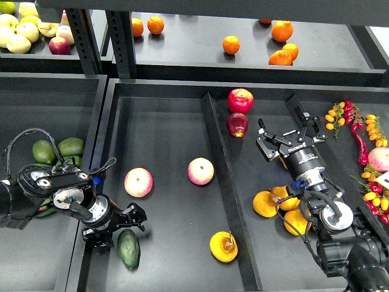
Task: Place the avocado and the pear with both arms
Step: 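Lower the left gripper and close it on the avocado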
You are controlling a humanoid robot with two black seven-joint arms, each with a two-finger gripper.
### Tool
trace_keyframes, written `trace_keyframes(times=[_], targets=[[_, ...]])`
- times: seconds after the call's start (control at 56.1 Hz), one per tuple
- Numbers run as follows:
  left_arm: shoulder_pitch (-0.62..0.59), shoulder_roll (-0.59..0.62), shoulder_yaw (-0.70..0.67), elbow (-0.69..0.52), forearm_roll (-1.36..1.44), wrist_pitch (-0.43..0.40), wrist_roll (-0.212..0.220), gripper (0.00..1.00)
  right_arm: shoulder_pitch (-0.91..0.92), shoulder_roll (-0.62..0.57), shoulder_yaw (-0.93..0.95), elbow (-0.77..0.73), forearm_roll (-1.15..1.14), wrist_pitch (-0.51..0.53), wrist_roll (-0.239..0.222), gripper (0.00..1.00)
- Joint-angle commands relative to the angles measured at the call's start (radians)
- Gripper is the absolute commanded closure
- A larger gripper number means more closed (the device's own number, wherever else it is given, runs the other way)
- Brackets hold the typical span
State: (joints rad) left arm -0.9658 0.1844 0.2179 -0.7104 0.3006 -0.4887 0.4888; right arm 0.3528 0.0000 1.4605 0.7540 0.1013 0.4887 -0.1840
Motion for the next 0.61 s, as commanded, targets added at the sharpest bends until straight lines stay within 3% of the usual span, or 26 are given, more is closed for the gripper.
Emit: trace_keyframes(times=[0.0,0.196,0.588], targets=[[0.001,0.001,0.000,0.000,0.000,0.000,0.000,0.06,0.000,0.000,0.001,-0.001,0.000,0.000,0.001,0.00],[0.012,0.001,0.000,0.000,0.002,0.000,0.000,0.15,0.000,0.000,0.004,-0.001,0.000,0.000,0.003,0.00],[0.033,0.004,-0.026,0.011,0.046,0.000,0.000,0.45,0.000,0.000,0.006,-0.001,0.000,0.000,0.003,0.00]])
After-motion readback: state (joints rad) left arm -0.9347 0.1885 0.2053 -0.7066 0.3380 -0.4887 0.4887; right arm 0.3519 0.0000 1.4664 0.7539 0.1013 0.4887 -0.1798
